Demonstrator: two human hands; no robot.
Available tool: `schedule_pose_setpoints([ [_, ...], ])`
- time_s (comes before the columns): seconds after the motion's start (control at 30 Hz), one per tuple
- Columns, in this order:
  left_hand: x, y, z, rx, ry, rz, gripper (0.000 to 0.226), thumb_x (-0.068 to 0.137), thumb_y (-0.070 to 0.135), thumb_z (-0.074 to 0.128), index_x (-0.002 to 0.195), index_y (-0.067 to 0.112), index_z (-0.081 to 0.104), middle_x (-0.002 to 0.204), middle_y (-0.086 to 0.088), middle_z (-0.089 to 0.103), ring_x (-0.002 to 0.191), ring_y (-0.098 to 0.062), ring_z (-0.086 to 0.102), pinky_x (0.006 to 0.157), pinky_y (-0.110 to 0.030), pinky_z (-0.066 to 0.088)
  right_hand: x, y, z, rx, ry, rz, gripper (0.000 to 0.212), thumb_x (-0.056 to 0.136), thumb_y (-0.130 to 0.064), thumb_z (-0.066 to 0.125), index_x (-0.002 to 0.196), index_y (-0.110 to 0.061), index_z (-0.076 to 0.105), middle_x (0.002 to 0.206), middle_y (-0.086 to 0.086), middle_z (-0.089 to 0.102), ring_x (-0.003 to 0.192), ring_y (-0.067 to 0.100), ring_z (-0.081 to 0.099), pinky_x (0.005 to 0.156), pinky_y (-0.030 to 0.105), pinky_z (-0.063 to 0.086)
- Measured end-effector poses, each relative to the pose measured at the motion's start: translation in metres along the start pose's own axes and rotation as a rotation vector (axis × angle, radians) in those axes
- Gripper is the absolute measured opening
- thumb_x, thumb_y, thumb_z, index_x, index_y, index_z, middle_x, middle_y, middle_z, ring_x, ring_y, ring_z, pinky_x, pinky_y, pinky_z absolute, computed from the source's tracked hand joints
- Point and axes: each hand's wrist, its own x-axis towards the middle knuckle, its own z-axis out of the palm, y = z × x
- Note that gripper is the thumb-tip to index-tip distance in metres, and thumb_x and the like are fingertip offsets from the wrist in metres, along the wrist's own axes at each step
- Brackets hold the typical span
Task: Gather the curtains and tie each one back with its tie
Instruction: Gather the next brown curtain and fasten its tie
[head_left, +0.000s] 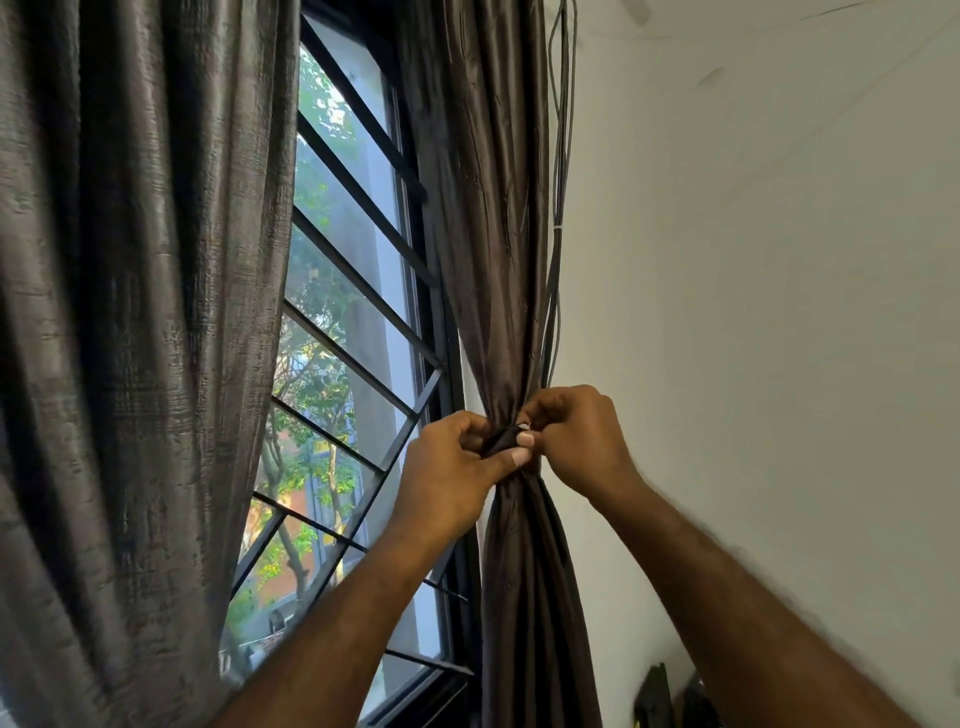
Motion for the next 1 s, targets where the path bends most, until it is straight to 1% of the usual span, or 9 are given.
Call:
schedule_pose_setpoints([
  [0.07,0.003,-0.001,-0.002,0.032,0.064,0.018,0.019,0.074,0.021,0.085,0.087,0.015,0.073,0.077,0.003,0.074,0.073,-0.01,0.072,0.07,-0.028,0.059,0.0,0.003,-0.006,0.143,-0.135,0.019,0.016,0.08,0.001,0.075,0.073,-0.013,0.073,0.071,0.004,0.073,0.069,0.013,0.069,0.07,0.027,0.057],
  [0.13,0.005,-0.001,-0.001,0.038,0.118,0.017,0.017,0.071,0.016,0.087,0.08,0.012,0.073,0.072,0.002,0.073,0.069,-0.011,0.071,0.066,-0.027,0.058,-0.001,0.006,-0.007,0.212,-0.217,0.017,0.008,0.082,-0.006,0.077,0.078,-0.012,0.075,0.075,0.003,0.075,0.072,0.012,0.07,0.072,0.025,0.057],
  [0.23,0.002,0.005,0.006,0.054,0.136,0.012,0.018,0.069,0.018,0.088,0.077,0.015,0.072,0.067,0.005,0.069,0.063,-0.007,0.066,0.056,-0.013,0.049,-0.002,0.011,0.002,0.125,-0.051,-0.005,0.015,0.08,0.005,0.073,0.074,-0.008,0.071,0.069,0.004,0.071,0.066,0.011,0.066,0.066,0.024,0.053],
  [0.3,0.001,0.009,0.009,0.096,0.135,0.014,0.02,0.07,0.023,0.088,0.078,0.019,0.069,0.069,0.006,0.068,0.064,-0.005,0.063,0.055,-0.011,0.045,-0.001,0.012,0.006,0.094,0.037,0.007,0.018,0.078,0.009,0.071,0.072,-0.008,0.071,0.068,0.006,0.071,0.065,0.013,0.066,0.065,0.025,0.055],
  [0.47,-0.001,0.008,0.004,0.121,0.031,-0.042,0.042,0.071,0.028,0.087,0.103,0.024,0.059,0.091,0.011,0.064,0.077,-0.002,0.063,0.06,-0.01,0.043,-0.001,0.02,-0.002,0.119,0.015,-0.008,0.007,0.084,-0.007,0.075,0.085,-0.014,0.076,0.081,-0.003,0.075,0.079,0.008,0.07,0.069,0.014,0.049],
  [0.63,-0.003,0.002,0.002,0.061,0.037,-0.083,0.045,0.074,0.021,0.084,0.114,0.021,0.062,0.102,0.006,0.067,0.085,-0.012,0.069,0.075,-0.026,0.055,-0.001,0.028,-0.004,0.117,0.036,0.02,0.011,0.087,-0.007,0.071,0.091,-0.014,0.078,0.09,-0.001,0.075,0.089,0.008,0.068,0.071,0.011,0.045],
  [0.77,-0.005,0.001,0.002,0.032,0.035,-0.098,0.038,0.082,0.013,0.077,0.117,0.018,0.064,0.102,0.008,0.067,0.082,-0.004,0.068,0.072,-0.018,0.051,-0.001,0.028,-0.002,0.04,0.031,0.022,0.011,0.09,-0.01,0.069,0.097,-0.014,0.077,0.097,-0.003,0.074,0.09,0.006,0.066,0.069,0.007,0.041],
  [0.87,-0.009,0.0,-0.001,0.037,0.05,-0.093,0.034,0.085,0.011,0.073,0.118,0.016,0.065,0.102,0.008,0.067,0.086,-0.004,0.069,0.07,-0.012,0.046,0.0,0.025,0.0,-0.033,0.063,-0.007,0.013,0.092,-0.01,0.067,0.099,-0.016,0.076,0.096,-0.009,0.07,0.084,-0.002,0.062,0.067,0.002,0.038],
  [1.0,-0.015,-0.002,-0.008,0.062,0.061,-0.085,0.032,0.087,0.01,0.07,0.118,0.015,0.066,0.106,0.004,0.07,0.089,-0.006,0.069,0.067,-0.009,0.043,-0.001,0.023,0.0,-0.046,0.119,-0.014,0.017,0.093,-0.006,0.064,0.101,-0.015,0.077,0.097,-0.006,0.071,0.089,0.008,0.065,0.071,0.004,0.041],
])
